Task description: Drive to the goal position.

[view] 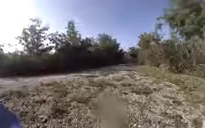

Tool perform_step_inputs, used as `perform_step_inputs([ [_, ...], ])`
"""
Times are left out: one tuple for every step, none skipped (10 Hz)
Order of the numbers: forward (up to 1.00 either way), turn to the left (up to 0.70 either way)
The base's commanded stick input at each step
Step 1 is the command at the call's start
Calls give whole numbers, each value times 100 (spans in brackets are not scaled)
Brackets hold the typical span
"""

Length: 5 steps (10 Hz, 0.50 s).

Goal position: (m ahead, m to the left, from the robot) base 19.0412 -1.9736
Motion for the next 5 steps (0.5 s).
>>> perform_step_inputs([
  [70,-27],
  [70,-27],
  [70,-27],
  [70,-24],
  [70,-11],
])
